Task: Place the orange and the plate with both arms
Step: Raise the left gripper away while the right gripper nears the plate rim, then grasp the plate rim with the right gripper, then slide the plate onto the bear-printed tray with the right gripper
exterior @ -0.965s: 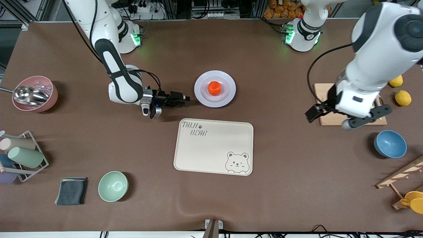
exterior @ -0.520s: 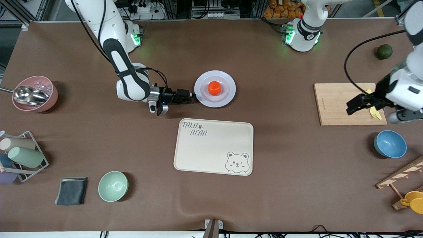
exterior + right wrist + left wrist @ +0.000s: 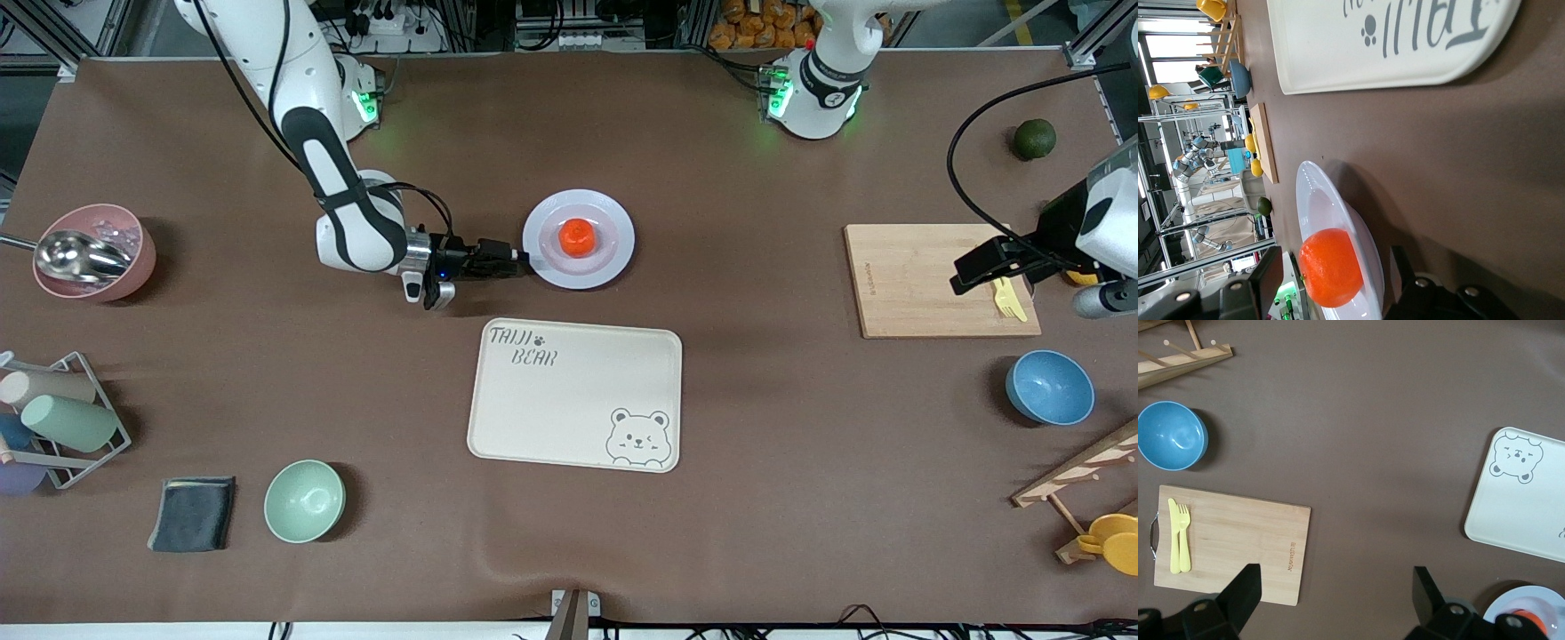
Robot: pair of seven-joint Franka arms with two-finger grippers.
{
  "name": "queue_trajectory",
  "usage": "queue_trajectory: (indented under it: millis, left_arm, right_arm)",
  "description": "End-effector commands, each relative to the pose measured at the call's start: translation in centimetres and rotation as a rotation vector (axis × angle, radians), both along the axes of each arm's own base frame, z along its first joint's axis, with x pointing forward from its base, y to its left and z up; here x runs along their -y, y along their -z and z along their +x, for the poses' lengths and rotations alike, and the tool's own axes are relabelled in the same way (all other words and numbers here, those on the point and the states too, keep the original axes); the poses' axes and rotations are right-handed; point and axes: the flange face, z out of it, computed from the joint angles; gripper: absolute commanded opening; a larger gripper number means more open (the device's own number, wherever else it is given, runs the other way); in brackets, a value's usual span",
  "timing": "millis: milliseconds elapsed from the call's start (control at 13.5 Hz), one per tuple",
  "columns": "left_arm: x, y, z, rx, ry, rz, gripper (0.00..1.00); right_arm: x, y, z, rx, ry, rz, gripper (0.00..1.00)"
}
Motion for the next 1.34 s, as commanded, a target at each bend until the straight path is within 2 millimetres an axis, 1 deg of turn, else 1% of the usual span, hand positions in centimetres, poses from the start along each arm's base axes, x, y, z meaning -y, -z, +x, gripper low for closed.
queue_trajectory:
  millis: [0, 74, 223, 297, 371, 445, 594, 668, 817, 1039, 1262]
  left_arm:
    - [0.0, -0.9, -1.2, -0.001, 0.003, -0.013, 1.0]
    - [0.0, -1.1, -1.4, -0.004, 0.003, -0.013, 1.0]
    - [-0.5, -1.2, -1.5, -0.006, -0.002, -0.011, 1.0]
    - [-0.8, -1.3, -1.5, -0.005, -0.007, -0.011, 1.0]
    - [-0.8, -1.3, -1.5, -0.003, -0.006, -0.011, 1.0]
    - [-0.7, -1.4, -1.4, -0.002, -0.006, -0.011, 1.0]
    - [-0.6, -1.4, -1.5, -0.002, -0.003, -0.011, 1.0]
    - [-0.5, -1.4, -1.5, 0.0, -0.001, -0.011, 1.0]
    - [-0.4, -1.4, -1.5, -0.002, -0.001, -0.011, 1.0]
    - [-0.5, -1.5, -1.6, 0.0, -0.001, -0.011, 1.0]
    - [-0.4, -1.6, -1.7, 0.001, -0.001, -0.011, 1.0]
  right_arm:
    - [-0.8, 0.3, -0.5, 0.013, 0.02, 0.007, 0.72]
    - [-1.6, 0.3, -1.0, 0.012, 0.025, 0.013, 0.69]
    - [-2.3, 0.7, -1.6, 0.007, 0.034, 0.015, 0.68]
    - [-2.6, 0.9, -2.0, 0.026, 0.031, 0.013, 0.66]
    - [-2.5, 1.5, -2.2, 0.046, 0.025, 0.007, 0.58]
    - [-2.4, 2.0, -2.3, 0.062, 0.031, 0.007, 0.53]
    - [-2.3, 2.6, -2.5, 0.084, 0.039, 0.011, 0.4]
    - [-2.3, 2.6, -2.5, 0.083, 0.039, 0.01, 0.28]
    - [-2.3, 2.5, -2.5, 0.082, 0.045, 0.012, 0.0]
    - [-2.4, 2.1, -2.2, 0.079, 0.056, 0.022, 0.0]
    - [-2.4, 0.9, -1.5, 0.056, 0.08, 0.055, 0.0]
